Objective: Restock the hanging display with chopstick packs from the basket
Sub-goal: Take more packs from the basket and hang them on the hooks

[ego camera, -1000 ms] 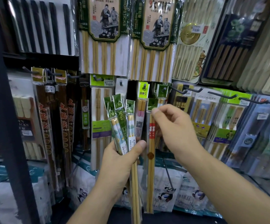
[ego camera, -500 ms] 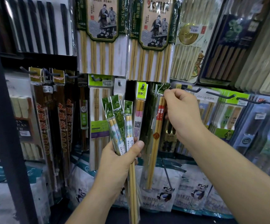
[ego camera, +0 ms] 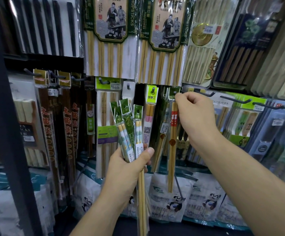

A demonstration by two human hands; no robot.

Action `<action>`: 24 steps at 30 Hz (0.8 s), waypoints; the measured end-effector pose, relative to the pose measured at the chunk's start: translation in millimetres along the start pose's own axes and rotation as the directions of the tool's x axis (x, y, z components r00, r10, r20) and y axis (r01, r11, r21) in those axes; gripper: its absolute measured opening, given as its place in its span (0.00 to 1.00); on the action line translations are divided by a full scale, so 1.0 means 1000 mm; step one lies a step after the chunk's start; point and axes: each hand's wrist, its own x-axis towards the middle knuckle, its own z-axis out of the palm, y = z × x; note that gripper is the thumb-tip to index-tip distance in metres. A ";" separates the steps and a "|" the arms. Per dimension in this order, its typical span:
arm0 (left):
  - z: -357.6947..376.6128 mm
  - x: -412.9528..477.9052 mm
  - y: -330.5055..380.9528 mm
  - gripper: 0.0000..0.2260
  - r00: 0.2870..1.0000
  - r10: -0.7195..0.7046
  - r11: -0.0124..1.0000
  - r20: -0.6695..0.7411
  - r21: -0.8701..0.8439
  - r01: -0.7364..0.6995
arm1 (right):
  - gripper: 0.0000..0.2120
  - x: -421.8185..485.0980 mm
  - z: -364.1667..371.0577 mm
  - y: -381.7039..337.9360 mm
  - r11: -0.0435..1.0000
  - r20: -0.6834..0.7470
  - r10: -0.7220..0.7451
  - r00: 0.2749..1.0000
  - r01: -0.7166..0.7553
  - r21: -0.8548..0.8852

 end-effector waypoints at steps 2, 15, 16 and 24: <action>0.000 0.000 0.000 0.17 1.000 0.002 1.000 0.001 0.005 -0.002 | 0.17 -0.001 0.000 -0.003 1.000 0.006 0.007 1.000 -0.007 0.001; 0.001 -0.002 0.004 0.10 1.000 -0.011 1.000 0.003 -0.018 0.011 | 0.18 0.003 0.002 0.011 0.997 0.021 -0.031 0.999 0.032 -0.064; 0.001 -0.002 0.004 0.10 1.000 -0.013 1.000 0.005 -0.022 0.013 | 0.19 0.001 0.002 0.015 0.995 0.017 -0.052 0.999 0.053 -0.088; 0.000 -0.001 0.003 0.19 0.999 0.037 0.999 0.011 -0.014 -0.036 | 0.07 -0.014 0.000 0.029 0.975 0.034 -0.089 0.995 0.094 -0.201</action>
